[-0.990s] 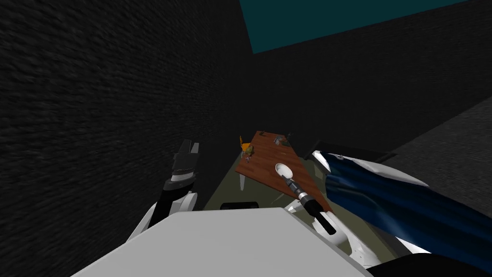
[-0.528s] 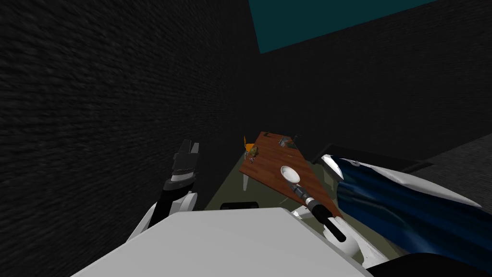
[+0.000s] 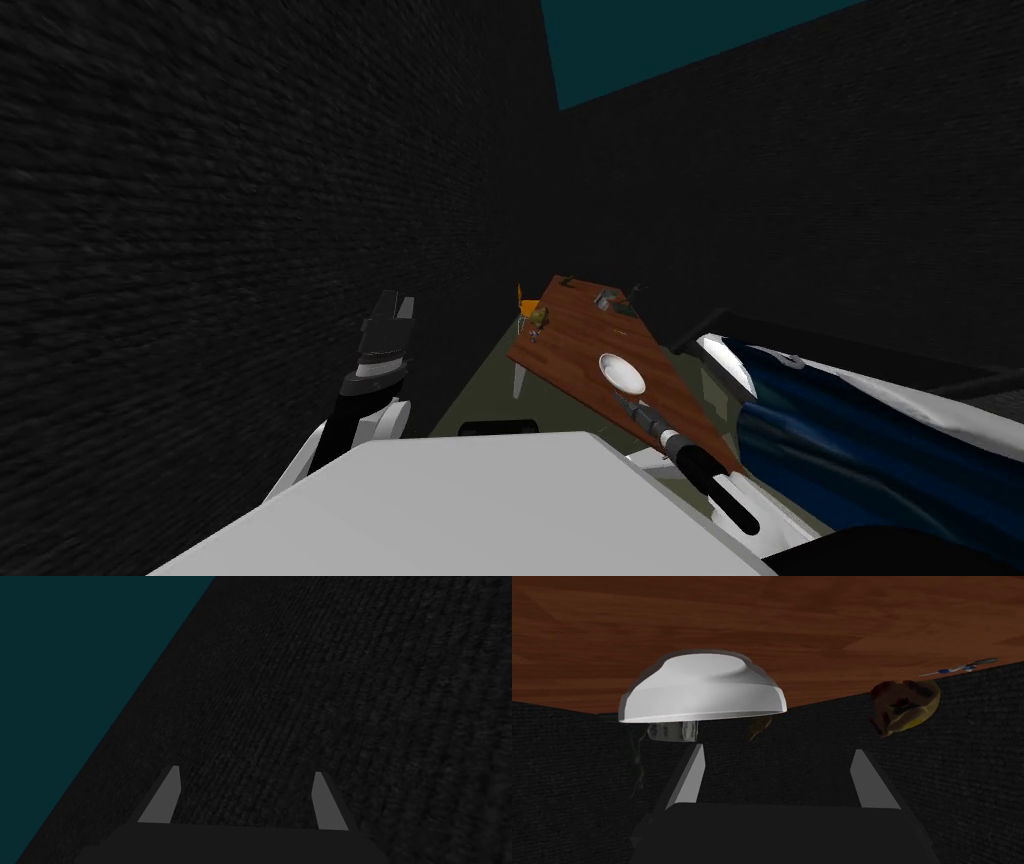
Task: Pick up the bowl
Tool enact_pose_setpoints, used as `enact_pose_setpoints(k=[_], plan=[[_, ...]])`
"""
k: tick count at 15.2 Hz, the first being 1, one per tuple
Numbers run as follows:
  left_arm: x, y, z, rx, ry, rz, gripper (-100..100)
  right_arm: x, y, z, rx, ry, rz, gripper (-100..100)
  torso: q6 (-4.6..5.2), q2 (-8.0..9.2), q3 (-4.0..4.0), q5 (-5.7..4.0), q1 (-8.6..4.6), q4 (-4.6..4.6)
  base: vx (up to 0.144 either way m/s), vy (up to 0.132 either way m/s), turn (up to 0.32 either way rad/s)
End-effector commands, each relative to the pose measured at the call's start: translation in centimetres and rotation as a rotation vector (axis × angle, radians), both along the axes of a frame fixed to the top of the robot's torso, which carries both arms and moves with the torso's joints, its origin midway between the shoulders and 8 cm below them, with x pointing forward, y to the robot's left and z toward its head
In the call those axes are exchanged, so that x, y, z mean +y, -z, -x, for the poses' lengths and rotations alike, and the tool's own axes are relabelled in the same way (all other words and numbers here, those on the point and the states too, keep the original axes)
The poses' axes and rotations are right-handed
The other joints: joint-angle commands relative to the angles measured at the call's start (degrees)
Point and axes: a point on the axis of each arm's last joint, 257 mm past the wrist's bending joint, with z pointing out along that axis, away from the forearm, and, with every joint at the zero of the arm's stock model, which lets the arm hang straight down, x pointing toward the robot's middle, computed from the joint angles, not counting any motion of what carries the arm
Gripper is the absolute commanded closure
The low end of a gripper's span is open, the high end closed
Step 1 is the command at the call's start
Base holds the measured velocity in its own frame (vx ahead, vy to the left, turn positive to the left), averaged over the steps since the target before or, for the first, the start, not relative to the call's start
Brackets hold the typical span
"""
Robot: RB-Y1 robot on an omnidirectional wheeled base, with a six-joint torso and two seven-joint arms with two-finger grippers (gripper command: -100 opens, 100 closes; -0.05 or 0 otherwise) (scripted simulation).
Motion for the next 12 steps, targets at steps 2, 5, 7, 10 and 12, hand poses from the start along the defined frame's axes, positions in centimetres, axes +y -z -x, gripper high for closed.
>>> enact_pose_setpoints(k=[2, 5, 7, 10, 12], plan=[[0.0, 0.0, 0.0, 0.000, 0.000, 0.000, 0, -2.3, 1.0, 1.9, 0.062, 0.002, 0.060, -100, 0.02, 0.01, 0.00, -0.02, -0.06, 0.00, 0.012, 0.036, 0.074], [0.0, 0.0, 0.0, 0.000, 0.000, 0.000, 0, -4.9, 1.9, 4.6, 0.132, 0.019, 0.111, -100, -0.01, -0.02, -0.01, -0.01, -0.04, 0.00, 0.017, 0.048, 0.193], [0.0, 0.0, 0.0, 0.000, 0.000, 0.000, 0, -7.3, 2.5, 7.0, 0.195, 0.030, 0.158, -100, -0.03, -0.03, -0.02, 0.01, 0.00, -0.01, 0.020, 0.058, 0.272], [0.0, 0.0, 0.0, 0.000, 0.000, 0.000, 0, -9.5, 3.0, 9.6, 0.260, 0.045, 0.202, -100, 0.02, -0.05, -0.03, 0.00, 0.02, -0.01, 0.028, 0.056, 0.172], [0.0, 0.0, 0.0, 0.000, 0.000, 0.000, 0, -10.0, 3.2, 10.5, 0.277, 0.059, 0.203, -100, -0.03, -0.05, -0.02, 0.02, 0.06, -0.01, 0.030, 0.052, 0.156]])
